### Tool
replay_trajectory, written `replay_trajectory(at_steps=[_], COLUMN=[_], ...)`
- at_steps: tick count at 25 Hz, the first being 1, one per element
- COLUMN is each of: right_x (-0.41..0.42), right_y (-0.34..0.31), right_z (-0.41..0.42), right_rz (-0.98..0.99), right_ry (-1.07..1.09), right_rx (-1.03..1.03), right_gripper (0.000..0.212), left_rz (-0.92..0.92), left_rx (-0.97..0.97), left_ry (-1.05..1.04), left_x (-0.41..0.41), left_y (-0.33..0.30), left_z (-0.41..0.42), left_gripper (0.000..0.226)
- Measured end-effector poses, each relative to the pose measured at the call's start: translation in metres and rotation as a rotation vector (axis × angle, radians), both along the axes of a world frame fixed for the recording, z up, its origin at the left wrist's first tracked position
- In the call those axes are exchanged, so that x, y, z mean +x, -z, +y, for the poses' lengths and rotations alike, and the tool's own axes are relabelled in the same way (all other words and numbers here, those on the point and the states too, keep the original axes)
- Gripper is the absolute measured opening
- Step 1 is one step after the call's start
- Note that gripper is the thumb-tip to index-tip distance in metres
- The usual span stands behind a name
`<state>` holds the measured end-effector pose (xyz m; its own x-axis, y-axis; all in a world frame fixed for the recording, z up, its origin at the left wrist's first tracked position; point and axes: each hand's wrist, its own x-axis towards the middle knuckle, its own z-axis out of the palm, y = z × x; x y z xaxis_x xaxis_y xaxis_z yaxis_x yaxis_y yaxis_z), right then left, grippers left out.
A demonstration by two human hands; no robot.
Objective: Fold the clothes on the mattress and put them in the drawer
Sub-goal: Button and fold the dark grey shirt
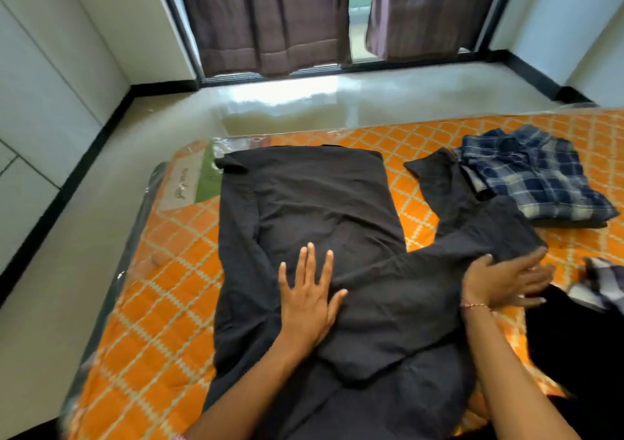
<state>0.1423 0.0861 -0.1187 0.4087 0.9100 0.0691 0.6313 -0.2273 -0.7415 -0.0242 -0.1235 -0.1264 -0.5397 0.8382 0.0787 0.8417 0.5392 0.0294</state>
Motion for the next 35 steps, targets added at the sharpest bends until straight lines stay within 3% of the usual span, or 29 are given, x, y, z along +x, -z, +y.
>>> replay_trajectory(at_steps=[2,3,6,9,14,17,20,21,22,25,26,27,29,30,32,33,35], right_x=[-0.054,-0.085,-0.188,-0.278,-0.391,-0.454,-0.502,-0.514,-0.524,-0.532,-0.522,-0.509,-0.485,-0.476,-0.468,-0.464,-0.454], right_y=[-0.002,-0.002,0.002,-0.004,-0.012,-0.006,-0.002,-0.005,-0.007,-0.026,-0.024,-0.022,-0.011,-0.007,-0.004,-0.006,-0.004], right_z=[-0.029,-0.045,-0.095,-0.106,-0.083,-0.076,-0.07,-0.065,-0.057,-0.018,-0.005,0.005,0.016,0.014,0.008,0.007,0.017], right_rz=[-0.191,-0.171,0.018,0.106,0.046,-0.344,-0.616,-0.567,-0.341,0.706,0.84,0.88,0.773,0.686,0.529,0.555,0.854], right_ry=[-0.345,-0.569,-1.1,-1.205,-1.236,-1.351,-1.428,-1.413,-1.324,-0.921,-0.865,-0.87,-0.918,-0.96,-1.023,-0.991,-0.882], right_rx=[0.152,0.17,-0.075,-0.278,-0.166,-0.016,0.193,0.21,0.11,-0.519,-0.65,-0.766,-0.956,-1.008,-0.965,-0.891,-0.744], right_gripper=[0.062,0.054,0.038,0.035,0.047,0.063,0.032,0.028,0.029,0.022,0.025,0.034,0.053,0.051,0.022,0.012,0.018], left_rz=[-0.041,-0.103,-0.361,-0.501,-0.79,-0.927,-0.949,-0.914,-0.896,-1.08,-1.233,-1.388,-1.564,-1.576,-1.541,-1.536,-1.603], left_rx=[-0.025,-0.042,0.027,0.197,0.548,0.669,0.672,0.638,0.612,0.662,0.712,0.748,0.755,0.746,0.723,0.712,0.686], left_ry=[-0.225,-0.33,-0.551,-0.578,-0.673,-0.771,-0.812,-0.801,-0.781,-0.717,-0.715,-0.733,-0.81,-0.843,-0.881,-0.885,-0.868], left_x=[-0.036,-0.055,-0.11,-0.15,-0.22,-0.256,-0.264,-0.265,-0.268,-0.29,-0.298,-0.307,-0.32,-0.324,-0.328,-0.328,-0.325], left_y=[-0.002,-0.001,0.001,0.001,0.004,0.008,0.015,0.017,0.017,0.004,0.001,0.0,-0.001,-0.001,-0.002,-0.004,-0.009], left_z=[-0.014,-0.02,-0.029,-0.021,0.0,0.012,0.015,0.017,0.02,0.035,0.04,0.045,0.052,0.055,0.059,0.059,0.06], left_gripper=[0.068,0.07,0.069,0.065,0.057,0.057,0.043,0.036,0.03,0.023,0.024,0.028,0.035,0.035,0.033,0.032,0.033])
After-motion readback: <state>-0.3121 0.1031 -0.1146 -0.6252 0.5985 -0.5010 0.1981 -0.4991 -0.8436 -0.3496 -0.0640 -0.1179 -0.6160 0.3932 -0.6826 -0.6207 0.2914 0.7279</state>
